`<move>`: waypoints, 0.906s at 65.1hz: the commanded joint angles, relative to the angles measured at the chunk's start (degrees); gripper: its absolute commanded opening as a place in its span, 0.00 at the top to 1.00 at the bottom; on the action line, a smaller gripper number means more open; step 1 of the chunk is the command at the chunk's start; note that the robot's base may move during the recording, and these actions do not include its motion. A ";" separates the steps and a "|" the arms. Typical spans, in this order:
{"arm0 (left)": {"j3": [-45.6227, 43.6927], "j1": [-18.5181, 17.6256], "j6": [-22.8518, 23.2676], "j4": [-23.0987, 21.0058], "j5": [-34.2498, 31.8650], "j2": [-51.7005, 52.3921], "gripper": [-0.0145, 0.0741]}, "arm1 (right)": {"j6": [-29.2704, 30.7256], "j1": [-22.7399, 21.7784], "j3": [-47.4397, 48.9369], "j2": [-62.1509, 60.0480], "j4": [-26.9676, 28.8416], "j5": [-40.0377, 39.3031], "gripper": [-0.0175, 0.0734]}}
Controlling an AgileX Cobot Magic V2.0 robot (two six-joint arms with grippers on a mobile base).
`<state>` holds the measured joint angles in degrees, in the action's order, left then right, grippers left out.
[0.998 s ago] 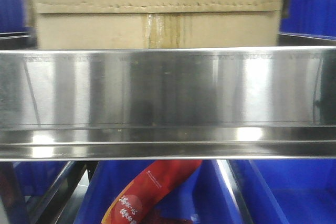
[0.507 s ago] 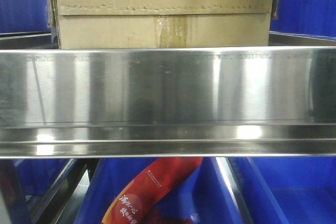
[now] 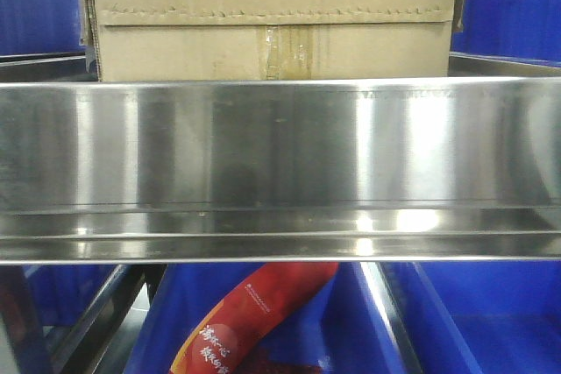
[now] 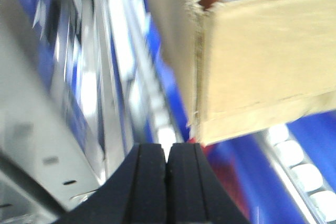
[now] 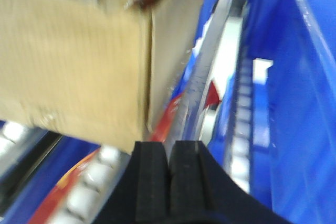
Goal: Stack two boxes on right shelf middle
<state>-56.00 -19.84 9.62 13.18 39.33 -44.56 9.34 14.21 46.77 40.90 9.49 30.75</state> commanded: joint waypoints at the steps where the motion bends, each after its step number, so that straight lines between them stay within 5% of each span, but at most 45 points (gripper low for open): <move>1: 8.42 0.24 -0.24 -0.51 -9.89 6.74 0.96 | 0.86 -0.23 -6.55 -4.94 -1.20 -7.06 0.98; 11: 21.97 0.24 -0.24 -0.61 -19.88 17.81 0.96 | 0.86 -0.23 -16.71 -12.48 -1.58 -14.80 0.98; 22: 29.63 0.24 -0.24 -3.13 -22.48 25.55 0.96 | 0.86 -0.23 -22.57 -17.08 -1.58 -20.77 0.98; 59: 30.68 0.24 -0.24 -3.61 -22.29 27.70 0.96 | 0.86 -0.23 -22.89 -17.42 -1.58 -21.35 0.98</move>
<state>-25.47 -19.84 9.62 9.96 18.48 -17.22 9.85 14.21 23.98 23.78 8.44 10.85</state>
